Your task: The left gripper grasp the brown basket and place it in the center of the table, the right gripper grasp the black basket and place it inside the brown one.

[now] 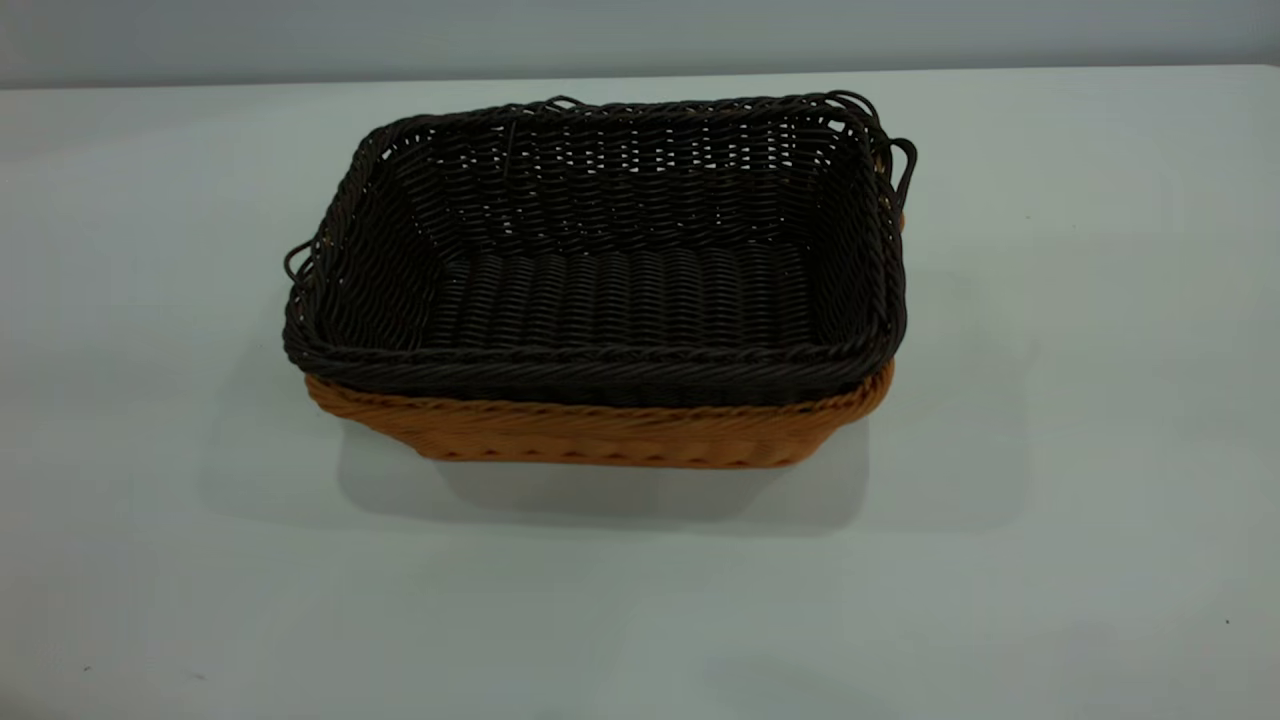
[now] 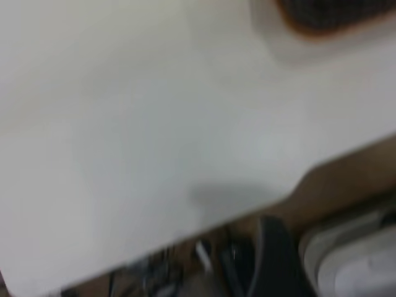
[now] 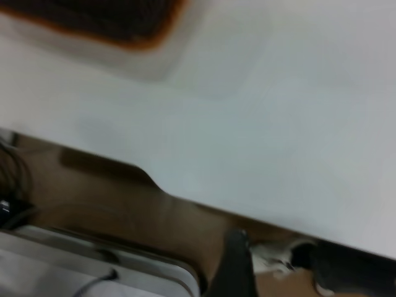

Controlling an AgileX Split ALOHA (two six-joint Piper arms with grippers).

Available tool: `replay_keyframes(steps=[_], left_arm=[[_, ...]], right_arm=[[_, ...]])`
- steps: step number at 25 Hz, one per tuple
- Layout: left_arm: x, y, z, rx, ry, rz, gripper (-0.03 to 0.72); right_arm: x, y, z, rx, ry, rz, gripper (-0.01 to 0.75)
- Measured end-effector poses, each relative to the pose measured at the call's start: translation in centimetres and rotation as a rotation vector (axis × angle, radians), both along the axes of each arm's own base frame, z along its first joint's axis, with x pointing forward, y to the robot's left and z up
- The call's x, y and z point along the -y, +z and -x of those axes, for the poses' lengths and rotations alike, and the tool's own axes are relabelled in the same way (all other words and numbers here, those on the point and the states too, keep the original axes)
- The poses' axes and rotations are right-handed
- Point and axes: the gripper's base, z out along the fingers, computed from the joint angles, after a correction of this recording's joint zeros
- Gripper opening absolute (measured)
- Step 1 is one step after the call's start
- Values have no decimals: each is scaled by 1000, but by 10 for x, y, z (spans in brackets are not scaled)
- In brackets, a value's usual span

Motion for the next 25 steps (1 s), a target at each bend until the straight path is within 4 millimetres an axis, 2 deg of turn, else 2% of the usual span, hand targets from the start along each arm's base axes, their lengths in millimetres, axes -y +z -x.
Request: replay_keyframes(steps=[3,4,8,11,15,25], left_arm=[[-1,-27,3,-84,5,-39,416],[-1,-36,4,-111,11,-48,416],[-1,-65,5,-143,22,-49,417],[2,-79,9,-191,28,-18,417],[5,-85,15,-252,17,23,417],[3,-82,21,-220,6,58,417]], right_arm=[[7,-33,11,-1,-9,32,563],[9,-38,14,9,-9,29,563],[11,-35,16,164,-13,-14,563],[12,-37,19,167,-22,-26,563],[11,-43,19,138,-20,-23,563],[11,-44,19,138,-21,-22,563]])
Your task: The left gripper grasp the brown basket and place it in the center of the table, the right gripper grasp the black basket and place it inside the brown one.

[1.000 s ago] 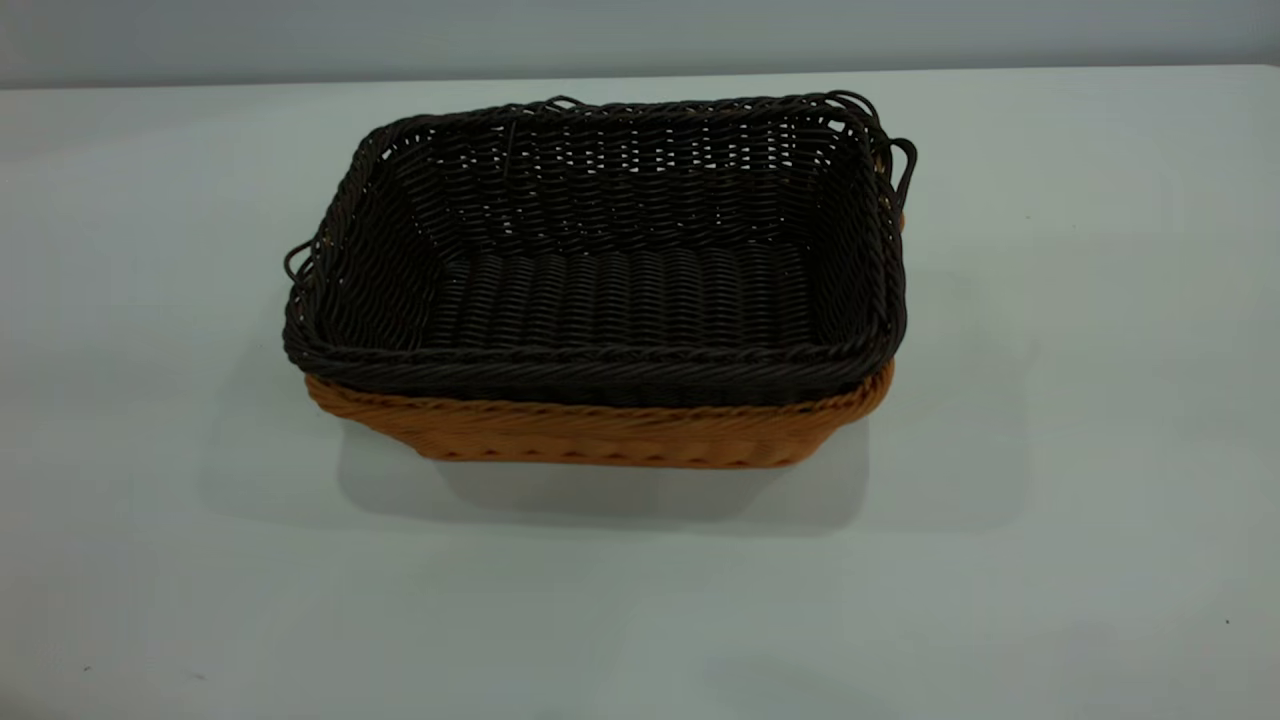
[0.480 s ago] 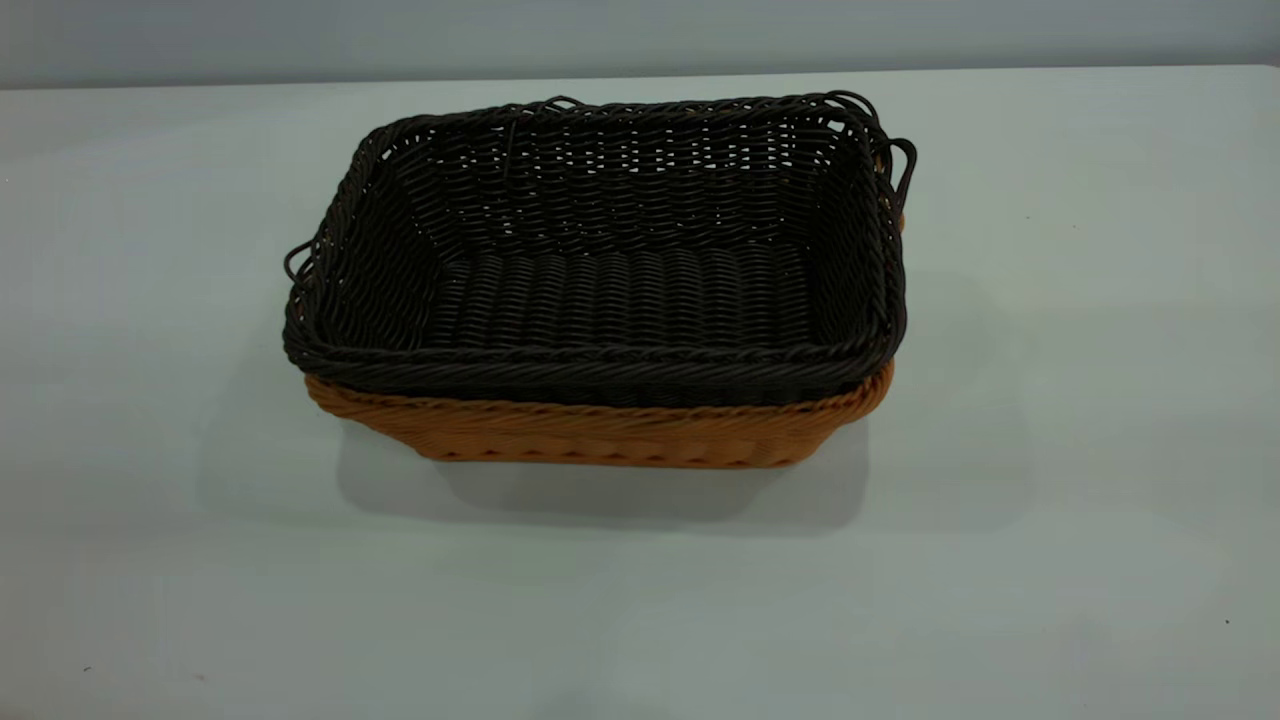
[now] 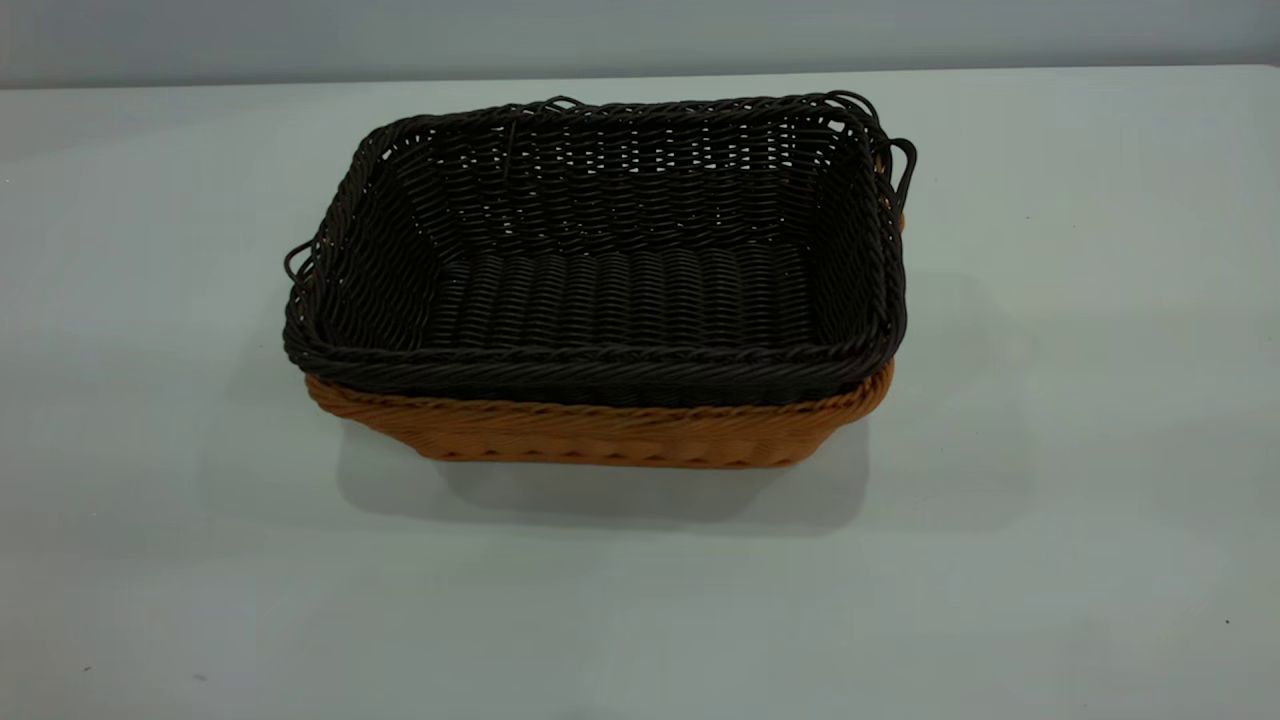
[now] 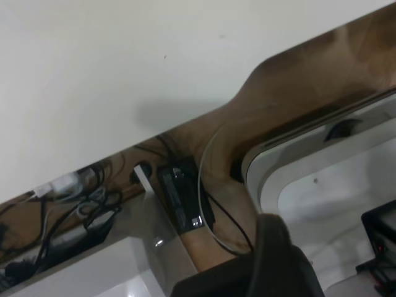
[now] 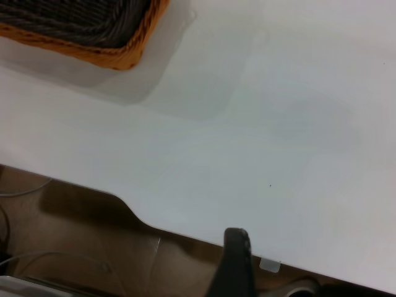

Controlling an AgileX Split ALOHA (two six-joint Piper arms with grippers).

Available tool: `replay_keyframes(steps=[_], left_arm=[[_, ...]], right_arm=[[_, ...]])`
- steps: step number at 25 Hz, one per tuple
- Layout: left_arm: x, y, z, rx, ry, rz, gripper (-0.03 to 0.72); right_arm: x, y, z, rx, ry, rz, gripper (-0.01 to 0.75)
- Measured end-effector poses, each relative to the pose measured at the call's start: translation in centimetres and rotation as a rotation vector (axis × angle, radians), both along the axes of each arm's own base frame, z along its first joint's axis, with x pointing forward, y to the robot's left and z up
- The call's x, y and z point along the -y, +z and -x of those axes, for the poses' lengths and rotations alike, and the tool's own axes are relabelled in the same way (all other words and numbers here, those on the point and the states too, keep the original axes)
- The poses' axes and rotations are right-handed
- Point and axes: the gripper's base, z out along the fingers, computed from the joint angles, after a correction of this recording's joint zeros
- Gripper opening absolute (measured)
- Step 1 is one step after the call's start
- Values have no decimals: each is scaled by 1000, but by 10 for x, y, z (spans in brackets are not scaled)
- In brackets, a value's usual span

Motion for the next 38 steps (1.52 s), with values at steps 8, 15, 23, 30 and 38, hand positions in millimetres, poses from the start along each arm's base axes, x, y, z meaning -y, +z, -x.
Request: replay_keyframes(steps=[8,15,23,30,38], left_arm=[[-4,5,7,55,0,34,417],[-20,8,7,102,230,57,417],[-38,18,32,294,468,97,417],[-41,22,71,546,508,162,417],[-41,20,85,624,504,185,417]], right_arm=[[0,0,0,0,0,0,563],[12,1,1,27,-254,-10,563],[17,7,35,252,-369,-51,563],[17,6,51,344,-369,-69,563],[17,6,51,344,-368,-70,563]])
